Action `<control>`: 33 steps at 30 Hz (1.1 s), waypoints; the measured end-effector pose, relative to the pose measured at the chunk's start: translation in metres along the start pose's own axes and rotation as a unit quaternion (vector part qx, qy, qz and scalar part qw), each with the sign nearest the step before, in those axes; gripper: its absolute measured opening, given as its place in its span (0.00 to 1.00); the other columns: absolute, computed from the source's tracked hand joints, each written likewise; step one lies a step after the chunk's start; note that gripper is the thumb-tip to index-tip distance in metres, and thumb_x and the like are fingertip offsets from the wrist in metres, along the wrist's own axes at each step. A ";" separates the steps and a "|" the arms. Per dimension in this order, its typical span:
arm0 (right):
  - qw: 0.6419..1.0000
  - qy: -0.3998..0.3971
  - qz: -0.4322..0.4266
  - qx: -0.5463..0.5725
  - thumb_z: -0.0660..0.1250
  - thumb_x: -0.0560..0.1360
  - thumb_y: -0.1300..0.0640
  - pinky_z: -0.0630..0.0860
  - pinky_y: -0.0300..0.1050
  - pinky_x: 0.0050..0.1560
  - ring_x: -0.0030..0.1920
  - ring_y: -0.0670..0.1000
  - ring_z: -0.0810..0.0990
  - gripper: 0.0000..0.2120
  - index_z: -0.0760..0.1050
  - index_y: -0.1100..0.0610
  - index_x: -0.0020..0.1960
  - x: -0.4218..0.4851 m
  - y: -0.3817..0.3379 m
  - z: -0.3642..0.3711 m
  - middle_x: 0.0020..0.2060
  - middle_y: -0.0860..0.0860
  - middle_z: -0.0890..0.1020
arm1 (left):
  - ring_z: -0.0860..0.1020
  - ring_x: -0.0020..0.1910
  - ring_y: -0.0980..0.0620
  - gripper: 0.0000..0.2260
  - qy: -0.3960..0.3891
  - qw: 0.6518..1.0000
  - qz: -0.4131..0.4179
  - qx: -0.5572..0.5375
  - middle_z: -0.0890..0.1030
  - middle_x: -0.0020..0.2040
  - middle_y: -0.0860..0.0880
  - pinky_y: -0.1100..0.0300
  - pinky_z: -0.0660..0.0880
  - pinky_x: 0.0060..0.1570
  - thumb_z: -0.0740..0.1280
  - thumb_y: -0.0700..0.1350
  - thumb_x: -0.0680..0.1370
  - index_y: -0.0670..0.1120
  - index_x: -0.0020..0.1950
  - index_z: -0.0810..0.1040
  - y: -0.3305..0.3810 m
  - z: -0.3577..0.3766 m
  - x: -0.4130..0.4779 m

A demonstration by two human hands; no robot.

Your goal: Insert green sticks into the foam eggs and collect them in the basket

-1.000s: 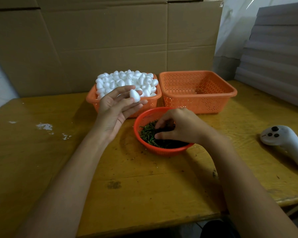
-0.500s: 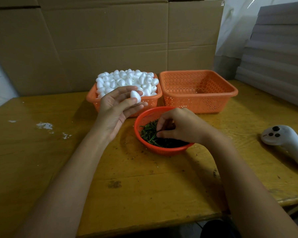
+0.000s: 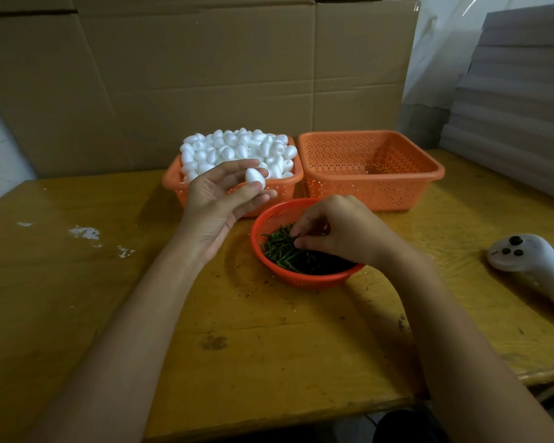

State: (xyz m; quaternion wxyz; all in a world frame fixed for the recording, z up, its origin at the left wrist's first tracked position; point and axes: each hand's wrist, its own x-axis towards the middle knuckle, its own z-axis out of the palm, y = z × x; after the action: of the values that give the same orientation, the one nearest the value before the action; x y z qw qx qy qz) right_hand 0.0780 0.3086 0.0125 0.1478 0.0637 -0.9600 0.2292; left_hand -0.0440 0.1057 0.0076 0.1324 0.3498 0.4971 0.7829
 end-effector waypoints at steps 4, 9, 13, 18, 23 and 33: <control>0.999 -0.028 0.002 -0.022 0.80 0.71 0.52 0.80 0.40 0.53 0.46 0.39 0.83 0.06 0.88 0.45 0.47 -0.001 -0.001 0.000 0.44 0.39 0.87 | 0.87 0.52 0.41 0.14 -0.005 1.000 -0.001 -0.001 0.84 0.62 0.37 0.59 0.83 0.51 0.75 0.36 0.76 0.45 0.61 0.85 0.001 0.000 0.000; 0.999 -0.035 0.000 -0.017 0.80 0.72 0.53 0.81 0.42 0.54 0.46 0.38 0.83 0.05 0.88 0.46 0.46 -0.001 -0.001 0.000 0.44 0.38 0.87 | 0.87 0.52 0.41 0.15 -0.014 1.000 -0.001 -0.014 0.85 0.62 0.38 0.59 0.83 0.51 0.77 0.37 0.75 0.48 0.60 0.86 0.001 0.001 -0.001; 1.000 -0.029 0.000 -0.011 0.80 0.72 0.53 0.81 0.42 0.53 0.45 0.38 0.84 0.03 0.88 0.46 0.45 -0.001 -0.001 -0.001 0.42 0.39 0.87 | 0.87 0.52 0.41 0.15 -0.015 1.000 0.000 -0.007 0.85 0.62 0.37 0.59 0.83 0.50 0.76 0.37 0.76 0.46 0.61 0.83 0.000 -0.001 0.000; 1.000 -0.006 0.008 0.004 0.81 0.71 0.49 0.80 0.43 0.52 0.44 0.39 0.83 0.04 0.87 0.46 0.43 -0.001 0.000 -0.002 0.39 0.39 0.86 | 0.88 0.51 0.42 0.14 -0.017 1.000 0.004 0.001 0.85 0.62 0.38 0.57 0.84 0.48 0.77 0.38 0.76 0.47 0.60 0.84 0.001 -0.002 -0.001; 0.999 0.021 0.002 0.047 0.78 0.74 0.50 0.81 0.45 0.52 0.42 0.38 0.84 0.06 0.84 0.49 0.42 -0.001 -0.002 -0.002 0.35 0.40 0.86 | 0.85 0.49 0.49 0.14 -0.011 1.000 0.011 0.015 0.85 0.61 0.38 0.59 0.81 0.41 0.78 0.40 0.74 0.49 0.58 0.85 0.001 -0.001 -0.001; 0.999 0.037 0.014 0.034 0.78 0.74 0.55 0.82 0.49 0.54 0.44 0.37 0.85 0.05 0.82 0.50 0.42 -0.002 -0.002 -0.003 0.37 0.40 0.87 | 0.83 0.64 0.42 0.13 -0.019 1.000 0.005 0.007 0.86 0.59 0.37 0.60 0.82 0.51 0.77 0.34 0.75 0.50 0.55 0.88 -0.002 -0.003 0.001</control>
State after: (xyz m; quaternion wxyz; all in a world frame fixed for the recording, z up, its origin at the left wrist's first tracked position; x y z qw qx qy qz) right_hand 0.0805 0.3084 0.0151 0.1779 0.0465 -0.9462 0.2664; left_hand -0.0466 0.1050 0.0054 0.1355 0.3678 0.4985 0.7732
